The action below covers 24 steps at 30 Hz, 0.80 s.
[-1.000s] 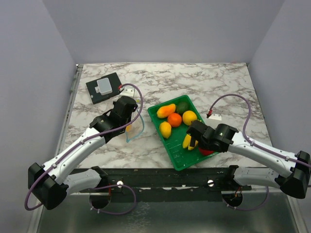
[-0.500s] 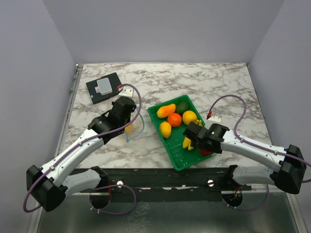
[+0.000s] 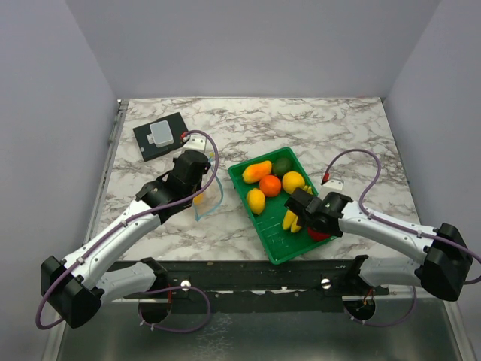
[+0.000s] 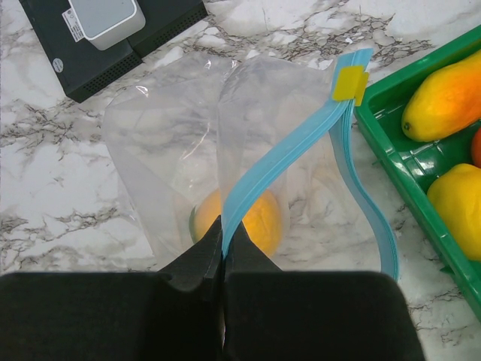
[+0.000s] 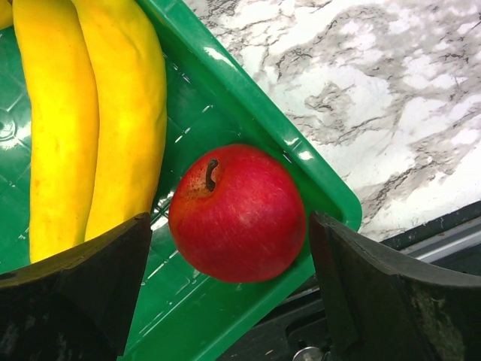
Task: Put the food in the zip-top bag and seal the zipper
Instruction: Pick up the fake fruit from the bin.
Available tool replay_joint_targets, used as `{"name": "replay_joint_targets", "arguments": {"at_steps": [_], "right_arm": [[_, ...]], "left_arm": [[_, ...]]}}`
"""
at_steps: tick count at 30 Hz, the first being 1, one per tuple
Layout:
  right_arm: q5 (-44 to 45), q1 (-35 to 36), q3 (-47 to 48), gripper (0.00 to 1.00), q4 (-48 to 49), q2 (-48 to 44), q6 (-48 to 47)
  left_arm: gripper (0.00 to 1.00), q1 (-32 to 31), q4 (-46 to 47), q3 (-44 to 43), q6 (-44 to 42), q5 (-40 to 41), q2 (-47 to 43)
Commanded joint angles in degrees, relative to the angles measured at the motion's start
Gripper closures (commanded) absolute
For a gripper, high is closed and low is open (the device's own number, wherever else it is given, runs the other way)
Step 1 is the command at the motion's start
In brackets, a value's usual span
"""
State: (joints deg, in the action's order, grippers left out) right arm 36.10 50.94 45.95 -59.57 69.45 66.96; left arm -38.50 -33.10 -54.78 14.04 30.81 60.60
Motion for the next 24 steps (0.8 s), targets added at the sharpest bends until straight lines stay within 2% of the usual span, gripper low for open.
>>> {"name": "replay_joint_targets", "arguments": {"at_steps": [1,5,12,18,24], "right_arm": [[1.4,-0.57,-1.53,0.11,2.97,0.23,-0.6],[1.03,-0.72,-2.79,0.13,3.31,0.29,-0.12],[0.92,-0.75,-3.72,0.24,4.28,-0.28,0.02],[1.64,-0.75,-2.52,0.46,3.26,-0.63,-0.22],[3.62,-0.75,1.21,0.61,0.89,-3.59,-2.15]], "left_arm": [[1.0,-0.2,0.56,0.63,-0.15,-1.1,-0.66],[1.0,-0.21,0.58,0.64,-0.1,-1.03,-0.61],[1.0,-0.2,0.58,0.64,-0.19,-1.09,-0.33],[1.0,-0.24,0.57,0.64,-0.24,-1.19,-0.09],[1.0,-0.19,0.58,0.64,-0.14,-0.95,-0.14]]}}
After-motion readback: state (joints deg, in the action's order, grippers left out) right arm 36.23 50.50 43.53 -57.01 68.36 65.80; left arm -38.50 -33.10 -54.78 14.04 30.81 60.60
